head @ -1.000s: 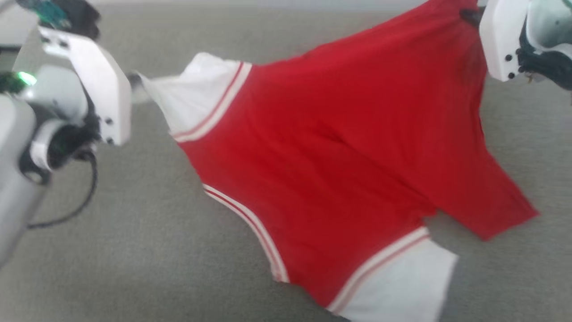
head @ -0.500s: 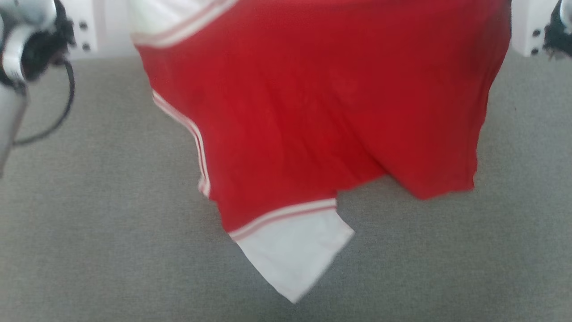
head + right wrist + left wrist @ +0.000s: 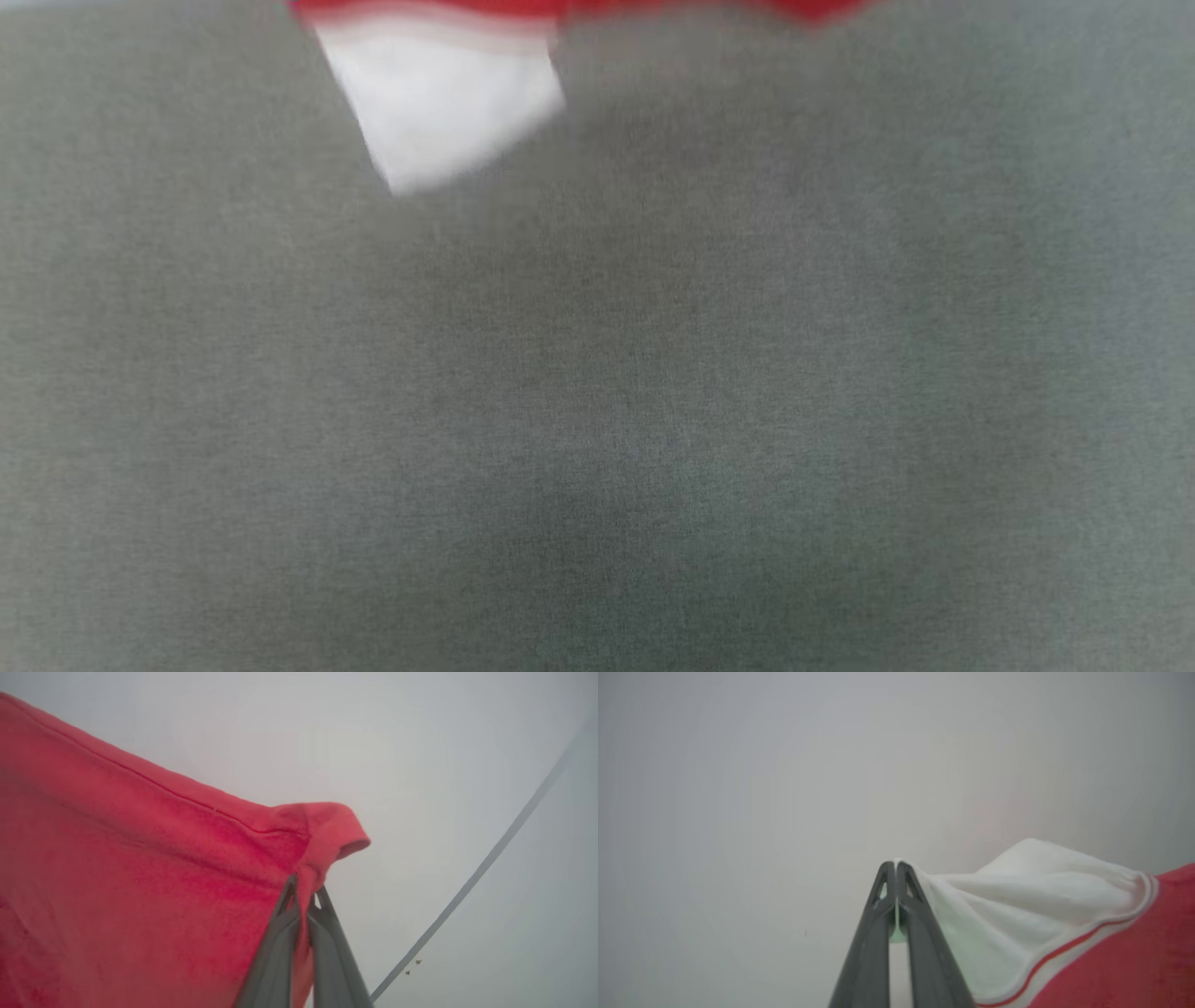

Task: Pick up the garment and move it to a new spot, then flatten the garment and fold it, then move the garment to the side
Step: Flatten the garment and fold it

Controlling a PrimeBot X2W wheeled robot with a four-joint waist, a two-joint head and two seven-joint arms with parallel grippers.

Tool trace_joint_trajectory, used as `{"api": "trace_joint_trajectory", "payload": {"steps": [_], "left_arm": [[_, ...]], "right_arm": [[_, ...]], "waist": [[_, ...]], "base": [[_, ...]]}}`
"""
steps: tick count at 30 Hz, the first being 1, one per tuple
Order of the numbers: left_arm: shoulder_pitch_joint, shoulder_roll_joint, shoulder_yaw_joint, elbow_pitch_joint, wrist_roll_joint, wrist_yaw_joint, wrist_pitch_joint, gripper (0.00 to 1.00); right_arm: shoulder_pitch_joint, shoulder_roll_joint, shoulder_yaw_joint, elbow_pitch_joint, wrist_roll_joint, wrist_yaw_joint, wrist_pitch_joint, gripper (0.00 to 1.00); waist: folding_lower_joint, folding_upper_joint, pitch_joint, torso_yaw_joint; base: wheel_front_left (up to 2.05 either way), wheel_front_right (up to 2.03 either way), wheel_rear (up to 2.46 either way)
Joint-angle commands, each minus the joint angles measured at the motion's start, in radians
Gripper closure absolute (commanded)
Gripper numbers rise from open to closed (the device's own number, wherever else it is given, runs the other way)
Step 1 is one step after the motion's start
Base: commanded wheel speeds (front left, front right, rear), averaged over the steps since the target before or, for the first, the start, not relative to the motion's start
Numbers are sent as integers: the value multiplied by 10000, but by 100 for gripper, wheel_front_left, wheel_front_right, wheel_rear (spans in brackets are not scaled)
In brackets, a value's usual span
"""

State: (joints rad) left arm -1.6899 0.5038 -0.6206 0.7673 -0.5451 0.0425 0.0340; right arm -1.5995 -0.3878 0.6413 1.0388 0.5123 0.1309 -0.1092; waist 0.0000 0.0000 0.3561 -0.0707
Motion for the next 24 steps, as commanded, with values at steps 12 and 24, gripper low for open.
{"api": "trace_joint_trajectory", "payload": {"steps": [12,24], "left_arm": [[-181,-883,-592,2252,-24,-1436,-1411,100],[3670,-353,-1963,656,-3183,-1724,3419,100]], "right_arm": [[421,1196,121,1748,-1324,-3,-830,100],[3746,-209,2394,-1205,1692,-1,1531,100]], "waist": [[0,0,598,521],[0,0,-465,1224]], "base": [[0,0,0],[0,0,0]]}}
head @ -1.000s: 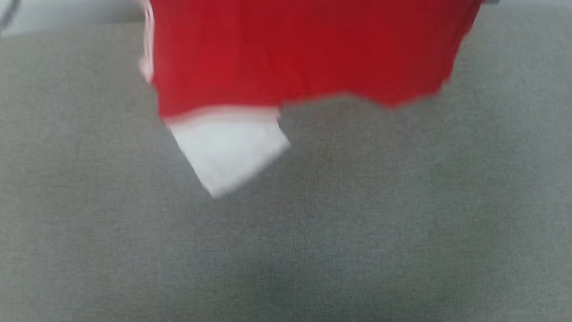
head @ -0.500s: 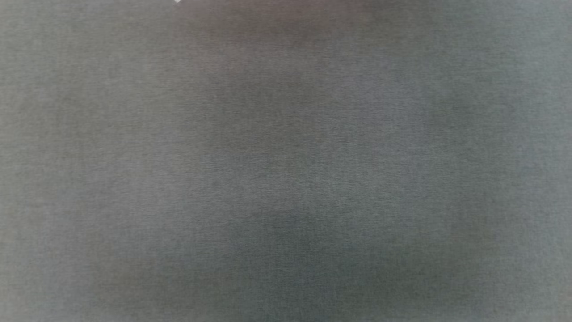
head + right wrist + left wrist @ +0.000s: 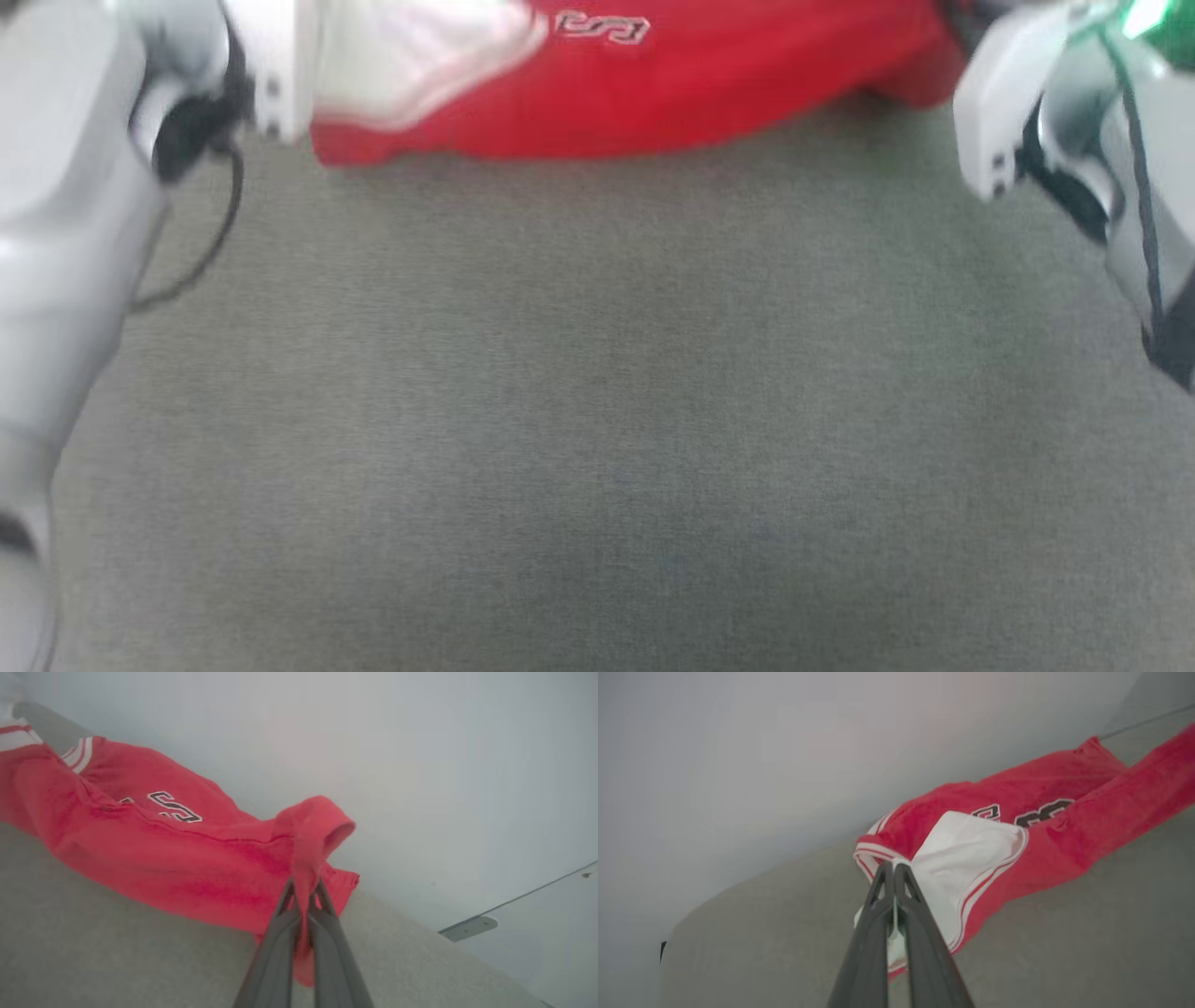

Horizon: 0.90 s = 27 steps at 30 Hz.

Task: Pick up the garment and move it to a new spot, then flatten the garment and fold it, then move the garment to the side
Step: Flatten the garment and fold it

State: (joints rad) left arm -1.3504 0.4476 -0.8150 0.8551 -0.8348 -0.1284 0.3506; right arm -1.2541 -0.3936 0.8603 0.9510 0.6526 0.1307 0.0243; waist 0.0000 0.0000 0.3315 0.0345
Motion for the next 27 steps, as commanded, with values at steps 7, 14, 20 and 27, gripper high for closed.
{"api": "trace_joint_trajectory", "payload": {"steps": [7,14,20,27], "left_arm": [[2790,1508,-328,-2852,-1420,472,2192,100],[4986,2880,-589,-6237,-2032,2007,3534,100],[6804,4191,-771,-9042,-2524,3521,4286,100],[8280,4934,-1060,-10616,-3054,4560,4684,100]], "right_arm": [[1970,-2013,1498,-3066,2383,1,1767,100],[3323,-3432,1990,-5246,3794,1,2517,100],[4418,-4588,2364,-6820,4491,1,2799,100],[5360,-5659,2989,-8471,5104,2,3210,100]], "waist": [[0,0,-680,379],[0,0,-825,408],[0,0,-778,383],[0,0,-735,343]], "base": [[0,0,0],[0,0,0],[0,0,0],[0,0,0]]}}
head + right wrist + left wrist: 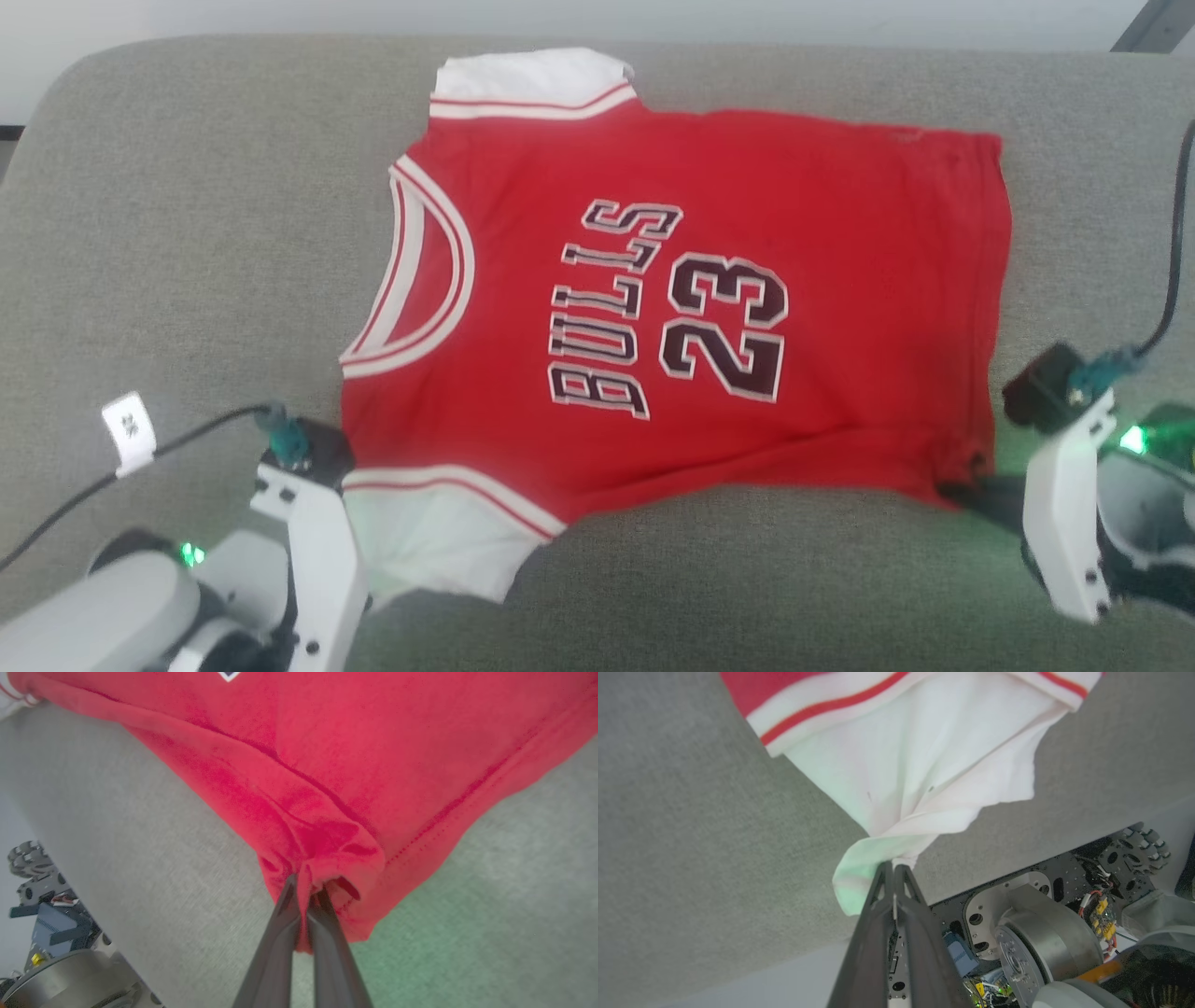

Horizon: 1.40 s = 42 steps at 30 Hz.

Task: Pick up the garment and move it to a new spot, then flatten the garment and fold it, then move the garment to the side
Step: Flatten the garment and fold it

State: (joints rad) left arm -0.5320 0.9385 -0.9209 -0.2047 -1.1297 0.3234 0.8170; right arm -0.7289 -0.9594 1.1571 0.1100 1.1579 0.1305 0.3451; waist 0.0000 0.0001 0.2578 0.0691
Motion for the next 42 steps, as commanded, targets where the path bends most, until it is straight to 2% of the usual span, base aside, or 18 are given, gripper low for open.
{"api": "trace_joint_trajectory", "payload": {"steps": [1,4,8,13,17,21,23,28,29,32,36,42], "left_arm": [[267,71,-24,-188,-207,190,68,100],[631,358,-126,-675,-248,579,193,100],[733,614,124,-1198,-104,918,-149,100],[56,881,565,-1534,552,869,-701,100],[-827,786,834,-1184,1138,393,-994,100],[-1922,505,879,-478,1755,-311,-1032,100],[-2453,229,908,13,1972,-583,-1084,100],[-3751,-477,713,1674,2830,-1627,-1525,100],[-3751,-477,713,1674,2830,-1627,-1525,100],[-4345,-1017,589,2918,3159,-2251,-1893,100],[-4851,-1708,365,4521,3277,-2937,-2229,100],[-5124,-2578,130,6638,2984,-3606,-2287,100]], "right_arm": [[206,-139,134,-297,118,4,-1,100],[493,-596,341,-764,350,3,15,100],[688,-863,254,-895,475,3,-381,100],[597,-884,-135,-727,330,3,-803,100],[400,-635,-613,-371,204,3,-1029,100],[218,-266,-1246,336,36,1,-1123,100],[106,77,-1518,684,-167,3,-1146,100],[-295,1095,-2262,1865,-792,3,-1066,100],[-295,1095,-2262,1865,-792,3,-1066,100],[-542,1783,-2518,2439,-1222,3,-880,100],[-843,2554,-2732,3103,-1793,3,-659,100],[-1171,3369,-2879,3755,-2282,3,-328,100]], "waist": [[0,-1,6,-6],[0,-1,15,-21],[0,-1,24,-74],[0,-1,-1,-231],[0,-1,-24,-426],[0,-1,9,-614],[0,-1,59,-718],[0,-1,300,-970],[0,-1,300,-970],[0,-1,485,-1104],[0,-1,741,-1234],[0,-1,1052,-1363]], "base": [[0,0,0],[0,0,0],[0,0,0],[0,0,0],[0,0,0],[0,0,0],[0,0,0],[0,0,0],[0,0,0],[0,0,0],[0,0,0],[0,0,0]]}}
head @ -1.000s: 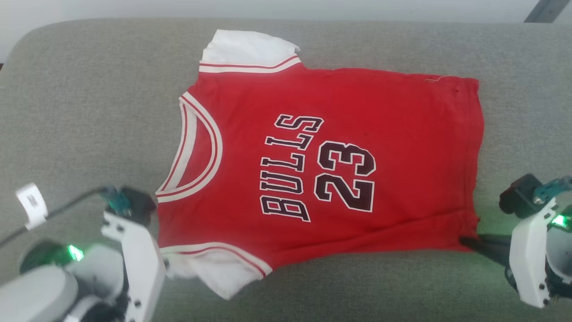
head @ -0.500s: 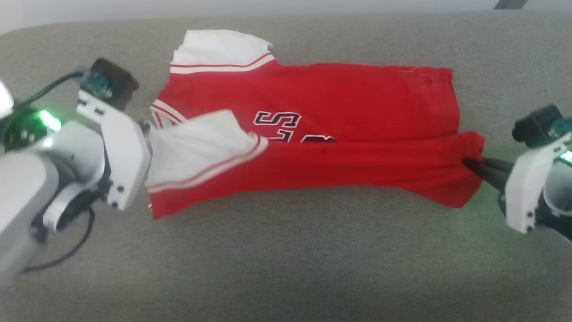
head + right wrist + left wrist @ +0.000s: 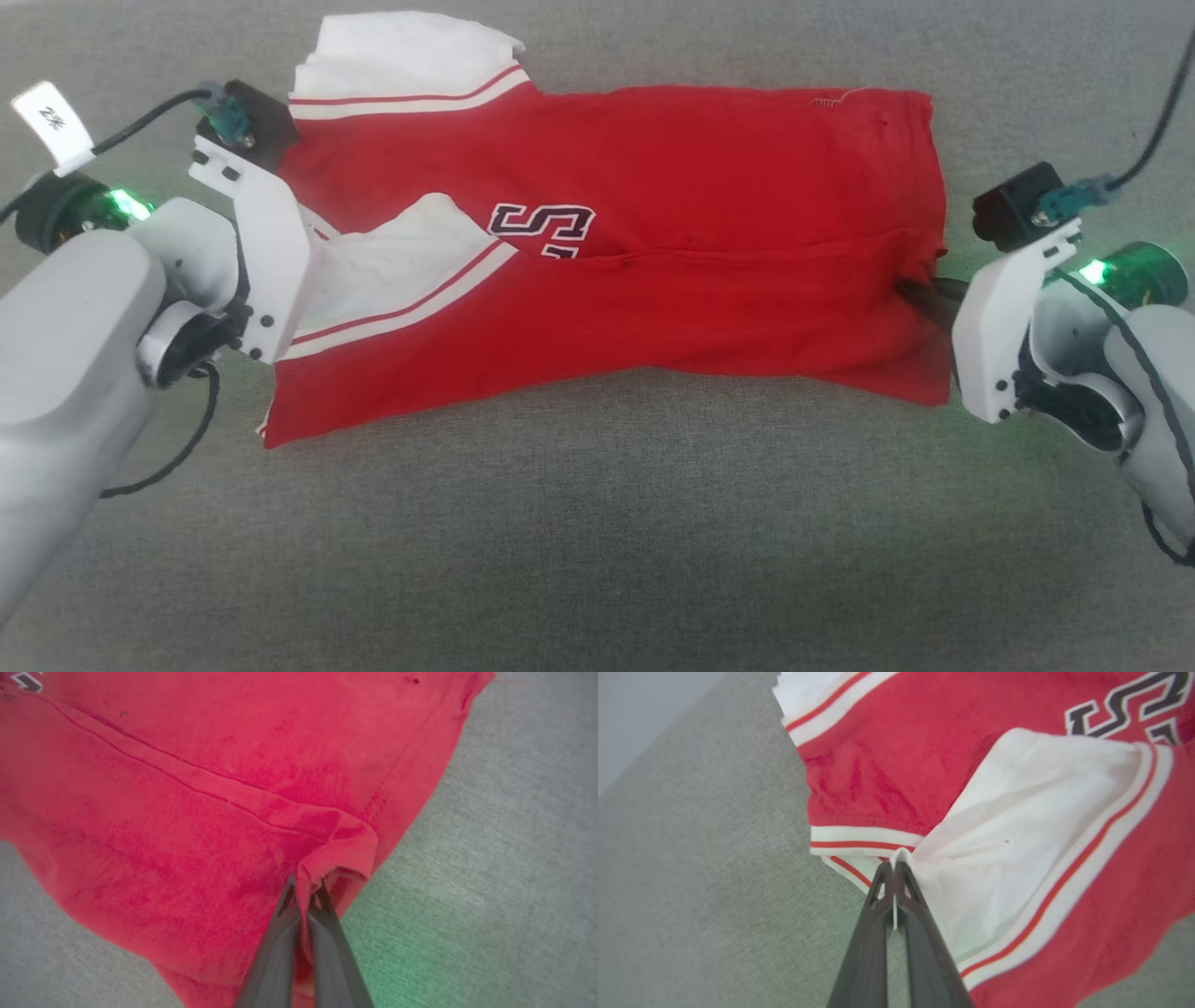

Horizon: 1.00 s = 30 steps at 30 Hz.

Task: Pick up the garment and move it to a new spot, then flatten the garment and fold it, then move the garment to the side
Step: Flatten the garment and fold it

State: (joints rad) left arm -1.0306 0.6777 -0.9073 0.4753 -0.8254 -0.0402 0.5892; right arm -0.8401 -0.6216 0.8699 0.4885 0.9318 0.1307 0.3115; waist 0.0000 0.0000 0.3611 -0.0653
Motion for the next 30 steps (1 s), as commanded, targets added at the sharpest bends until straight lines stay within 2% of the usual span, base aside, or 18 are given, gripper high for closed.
{"api": "trace_joint_trajectory", "payload": {"steps": [1,6,7,8,9,10,12,14,21,30], "left_arm": [[-174,-114,-19,151,-129,-44,2,100],[-188,-694,-39,1511,-526,-311,183,100],[-198,-790,-11,1738,-602,-326,210,82],[-219,-861,-39,1894,-628,-373,207,59],[-261,-932,13,2024,-705,-385,113,29],[-321,-1006,64,2118,-753,-399,59,0],[-433,-1124,119,2284,-866,-403,233,0],[-502,-1178,227,2338,-990,-184,358,0],[-413,-1161,286,1577,-1346,280,1125,0],[473,-562,134,-631,-1845,1631,2913,0]], "right_arm": [[-113,91,-22,37,-79,1,40,100],[-244,460,-74,424,-215,1,347,100],[-262,520,-89,482,-204,1,379,88],[-291,569,-130,530,-193,1,393,75],[-318,596,-173,564,-200,1,408,47],[-320,598,-205,546,-227,1,395,0],[-173,463,-384,431,-203,1,259,0],[-40,338,-571,351,-260,1,85,0],[668,-63,-1752,-35,-757,1,-998,0],[2014,297,-4276,-452,-2280,1,-2185,0]], "waist": [[0,0,55,-29],[0,0,148,-45],[0,0,142,-39],[0,0,122,-31],[0,0,93,-17],[0,0,48,13],[0,0,-127,136],[0,0,-260,241],[0,0,-680,614],[0,0,-1010,647]], "base": [[0,0,0],[0,0,0],[0,0,0],[0,0,0],[0,0,0],[0,0,0],[0,0,0],[0,0,0],[0,0,0],[0,0,0]]}}
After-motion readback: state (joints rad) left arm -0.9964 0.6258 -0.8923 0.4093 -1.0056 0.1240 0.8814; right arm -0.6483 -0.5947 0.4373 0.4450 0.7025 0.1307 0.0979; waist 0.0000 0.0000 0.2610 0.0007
